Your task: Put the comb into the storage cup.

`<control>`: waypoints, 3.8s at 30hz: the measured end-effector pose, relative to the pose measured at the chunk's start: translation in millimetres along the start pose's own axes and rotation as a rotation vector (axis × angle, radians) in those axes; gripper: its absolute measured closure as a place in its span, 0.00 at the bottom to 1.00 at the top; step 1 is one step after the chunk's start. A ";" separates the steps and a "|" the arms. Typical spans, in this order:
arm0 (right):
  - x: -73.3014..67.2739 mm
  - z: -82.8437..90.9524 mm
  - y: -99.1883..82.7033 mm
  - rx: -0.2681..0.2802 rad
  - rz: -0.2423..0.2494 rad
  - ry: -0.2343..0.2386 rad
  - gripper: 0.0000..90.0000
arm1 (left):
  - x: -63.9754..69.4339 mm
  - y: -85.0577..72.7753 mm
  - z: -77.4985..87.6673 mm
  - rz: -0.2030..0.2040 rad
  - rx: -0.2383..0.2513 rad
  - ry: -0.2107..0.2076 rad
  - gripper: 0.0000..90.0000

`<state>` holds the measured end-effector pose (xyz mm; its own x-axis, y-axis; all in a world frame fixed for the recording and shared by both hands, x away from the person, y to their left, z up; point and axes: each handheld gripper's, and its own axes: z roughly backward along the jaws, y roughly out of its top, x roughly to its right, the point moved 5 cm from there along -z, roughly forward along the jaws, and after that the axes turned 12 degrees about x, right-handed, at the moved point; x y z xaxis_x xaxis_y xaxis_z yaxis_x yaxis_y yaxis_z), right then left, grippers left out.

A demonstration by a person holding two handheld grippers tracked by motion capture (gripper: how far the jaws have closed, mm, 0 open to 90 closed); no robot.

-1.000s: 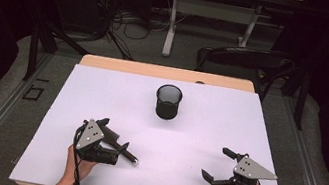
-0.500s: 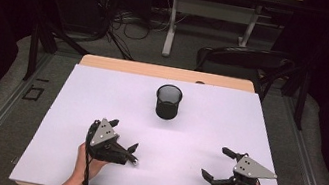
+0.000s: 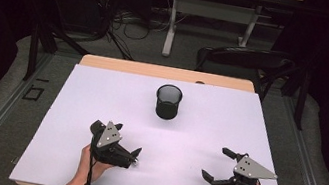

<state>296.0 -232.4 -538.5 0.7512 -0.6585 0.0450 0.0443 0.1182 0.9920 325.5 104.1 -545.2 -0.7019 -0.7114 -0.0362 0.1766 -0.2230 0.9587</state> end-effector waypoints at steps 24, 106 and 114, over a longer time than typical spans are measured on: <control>0.3 -0.1 -0.2 0.000 -0.002 0.006 0.00 | 17.3 -6.2 -3.0 0.006 -0.056 -0.120 0.91; -1.0 -2.6 -1.3 -0.017 0.010 0.020 0.01 | 16.3 -36.9 -4.2 0.008 -0.332 -0.178 1.00; -0.8 -2.6 -1.3 -0.016 0.009 0.019 0.01 | 15.3 -38.0 -1.7 0.000 -0.343 -0.180 1.00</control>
<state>297.0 -230.0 -540.1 0.7642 -0.6429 0.0513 0.0482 0.1363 0.9895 309.2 100.6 -582.7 -0.8064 -0.5897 0.0435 0.3760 -0.4546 0.8075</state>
